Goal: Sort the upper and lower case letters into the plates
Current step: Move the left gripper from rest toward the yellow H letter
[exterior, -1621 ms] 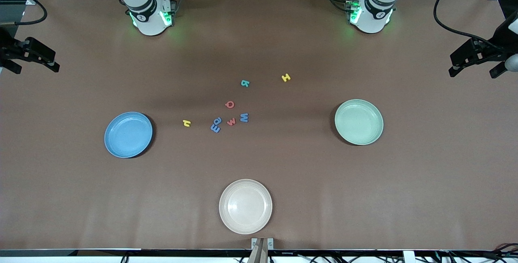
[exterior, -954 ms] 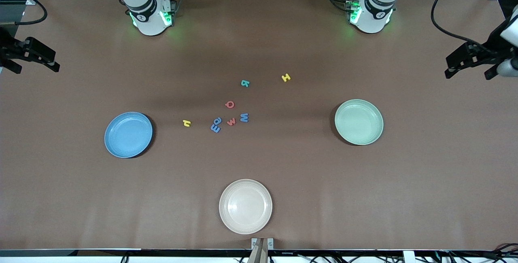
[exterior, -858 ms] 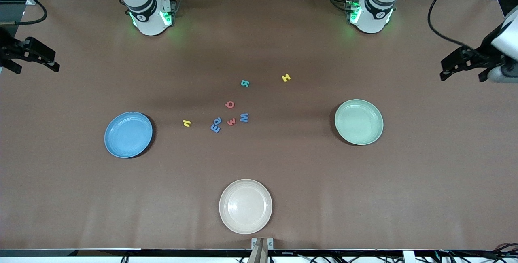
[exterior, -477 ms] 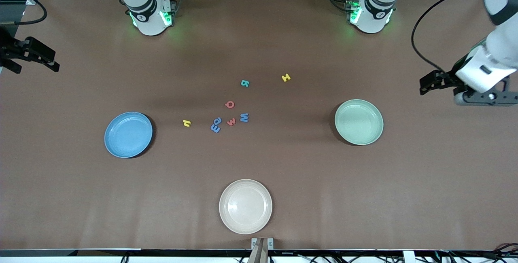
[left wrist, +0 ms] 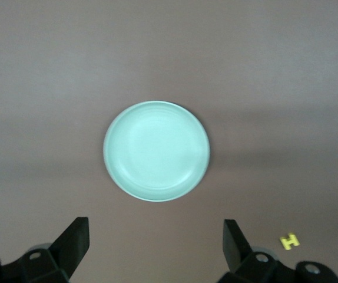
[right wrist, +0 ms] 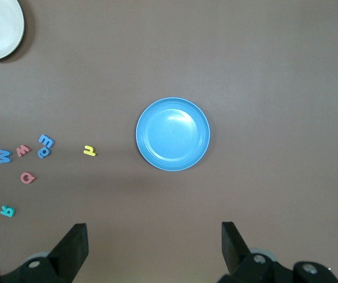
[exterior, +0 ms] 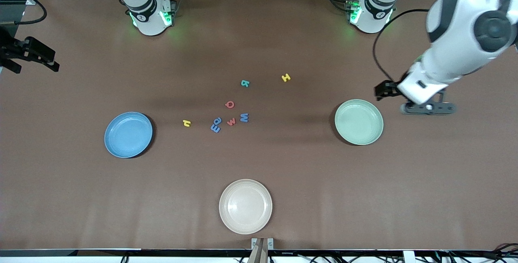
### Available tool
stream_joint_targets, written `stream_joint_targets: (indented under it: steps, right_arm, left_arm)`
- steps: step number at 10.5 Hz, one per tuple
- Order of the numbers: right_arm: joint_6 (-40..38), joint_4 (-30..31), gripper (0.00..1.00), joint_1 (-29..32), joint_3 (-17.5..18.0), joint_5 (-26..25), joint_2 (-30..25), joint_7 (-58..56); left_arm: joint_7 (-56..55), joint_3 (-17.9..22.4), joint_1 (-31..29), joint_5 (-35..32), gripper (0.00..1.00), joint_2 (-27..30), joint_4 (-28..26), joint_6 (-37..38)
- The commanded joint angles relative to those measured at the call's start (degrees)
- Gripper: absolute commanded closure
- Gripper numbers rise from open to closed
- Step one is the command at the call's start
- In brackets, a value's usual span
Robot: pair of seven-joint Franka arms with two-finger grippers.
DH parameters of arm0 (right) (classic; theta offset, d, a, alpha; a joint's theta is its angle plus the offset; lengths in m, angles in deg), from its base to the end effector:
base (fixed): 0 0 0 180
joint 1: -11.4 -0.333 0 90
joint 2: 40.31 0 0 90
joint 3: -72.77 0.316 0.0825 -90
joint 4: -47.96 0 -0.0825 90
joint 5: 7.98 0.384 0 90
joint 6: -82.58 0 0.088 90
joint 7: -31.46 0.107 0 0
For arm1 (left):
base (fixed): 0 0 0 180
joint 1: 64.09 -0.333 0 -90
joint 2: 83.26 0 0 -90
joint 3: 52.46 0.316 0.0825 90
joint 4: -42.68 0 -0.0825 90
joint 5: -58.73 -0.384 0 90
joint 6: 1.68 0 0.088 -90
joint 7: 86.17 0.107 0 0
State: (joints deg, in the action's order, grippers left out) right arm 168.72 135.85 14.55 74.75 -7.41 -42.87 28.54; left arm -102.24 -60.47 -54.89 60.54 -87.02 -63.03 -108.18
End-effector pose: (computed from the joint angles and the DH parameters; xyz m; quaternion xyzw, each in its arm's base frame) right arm 0.5337 -0.0093 0.6601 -0.9998 -0.0156 -0.0072 0.0039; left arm 0.5488 -0.1710 0.4817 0.9995 -0.0050 -0.0302 0.0114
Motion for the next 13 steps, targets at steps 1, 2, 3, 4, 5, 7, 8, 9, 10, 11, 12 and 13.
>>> stream_joint_targets:
  steps: [1,2,3,4,5,7,8,9,10,11,12,13]
  right_arm:
    - [-0.6,-0.4,0.00,0.5,0.3,1.0,-0.2,-0.1]
    - [-0.6,-0.4,0.00,0.5,0.3,1.0,-0.2,-0.1]
    - [-0.6,-0.4,0.00,0.5,0.3,1.0,-0.2,-0.1]
    - [-0.7,-0.4,0.00,0.5,0.3,1.0,-0.2,-0.1]
    - [-0.7,-0.4,0.00,0.5,0.3,1.0,-0.2,-0.1]
    - [-0.6,-0.4,0.00,0.5,0.3,1.0,-0.2,-0.1]
    - [-0.6,-0.4,0.00,0.5,0.3,1.0,-0.2,-0.1]
    - [-0.6,-0.4,0.00,0.5,0.3,1.0,-0.2,-0.1]
    - [-0.7,-0.5,0.00,0.5,0.3,1.0,-0.2,-0.1]
    - [-0.7,-0.4,0.00,0.5,0.3,1.0,-0.2,-0.2]
    - [-0.7,-0.4,0.00,0.5,0.3,1.0,-0.2,-0.1]
    - [-0.7,-0.4,0.00,0.5,0.3,1.0,-0.2,-0.1]
  left_arm:
    - [-7.8,-4.3,1.2,1.0,0.00,-0.7,0.1,-2.3]
    - [-11.3,-6.3,1.5,1.4,0.00,-0.9,0.1,-3.3]
    - [-16.1,-8.3,1.9,2.7,0.00,-1.1,0.1,-4.8]
    - [-20.3,-10.6,2.1,2.8,0.00,-1.8,0.1,-5.9]
    - [-23.5,-11.6,2.2,2.8,0.00,-1.9,0.1,-6.2]
    - [-28.9,-12.5,2.1,2.9,0.00,-2.8,-0.2,-6.2]
    - [-33.4,-12.7,2.3,2.9,0.00,-4.4,0.1,-6.4]
    - [-39.1,-13.9,3.0,2.8,0.00,-5.7,0.1,-7.7]
    - [-43.1,-14.5,3.5,2.4,0.00,-6.6,0.1,-8.0]
    - [-45.1,-14.7,4.5,2.7,0.00,-7.3,0.1,-9.0]
    - [-47.2,-14.8,4.8,2.8,0.00,-8.3,-0.1,-10.4]
    - [-50.2,-14.8,5.6,2.9,0.00,-10.3,-0.1,-12.4]
